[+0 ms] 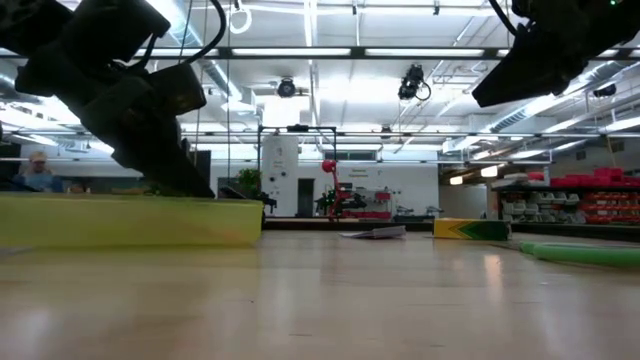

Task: Pack school essentials
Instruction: Put the orange pencil into the yellow supply box

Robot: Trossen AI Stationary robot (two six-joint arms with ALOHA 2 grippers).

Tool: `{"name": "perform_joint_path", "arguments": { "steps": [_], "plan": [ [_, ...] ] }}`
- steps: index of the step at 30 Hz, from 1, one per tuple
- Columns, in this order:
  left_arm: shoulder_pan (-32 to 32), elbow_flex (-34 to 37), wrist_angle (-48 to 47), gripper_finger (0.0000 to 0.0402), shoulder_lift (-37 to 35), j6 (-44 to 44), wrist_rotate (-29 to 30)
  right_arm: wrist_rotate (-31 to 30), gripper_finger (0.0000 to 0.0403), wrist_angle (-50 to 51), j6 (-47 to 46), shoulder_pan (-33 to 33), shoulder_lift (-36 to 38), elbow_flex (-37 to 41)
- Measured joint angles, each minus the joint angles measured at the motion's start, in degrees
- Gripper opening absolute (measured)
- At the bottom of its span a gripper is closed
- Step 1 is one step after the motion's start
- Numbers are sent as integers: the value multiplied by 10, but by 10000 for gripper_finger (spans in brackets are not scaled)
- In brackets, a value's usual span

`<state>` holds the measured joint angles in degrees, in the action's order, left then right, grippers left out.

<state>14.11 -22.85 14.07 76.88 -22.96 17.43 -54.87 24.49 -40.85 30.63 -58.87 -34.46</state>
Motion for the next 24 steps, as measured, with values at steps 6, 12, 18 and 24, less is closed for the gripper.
{"name": "perform_joint_path", "arguments": {
  "steps": [6,12,18,24],
  "plan": [
    [-2,0,-13,113,0,40,-6,11,193,0,-14,0,0,0],
    [-23,-35,-121,102,-20,23,-42,16,193,0,-11,0,0,0],
    [-28,-96,-288,111,-20,11,-41,15,193,0,-10,0,0,7],
    [-35,-125,-417,109,-19,4,-40,13,193,0,-10,0,0,12]
  ]
}}
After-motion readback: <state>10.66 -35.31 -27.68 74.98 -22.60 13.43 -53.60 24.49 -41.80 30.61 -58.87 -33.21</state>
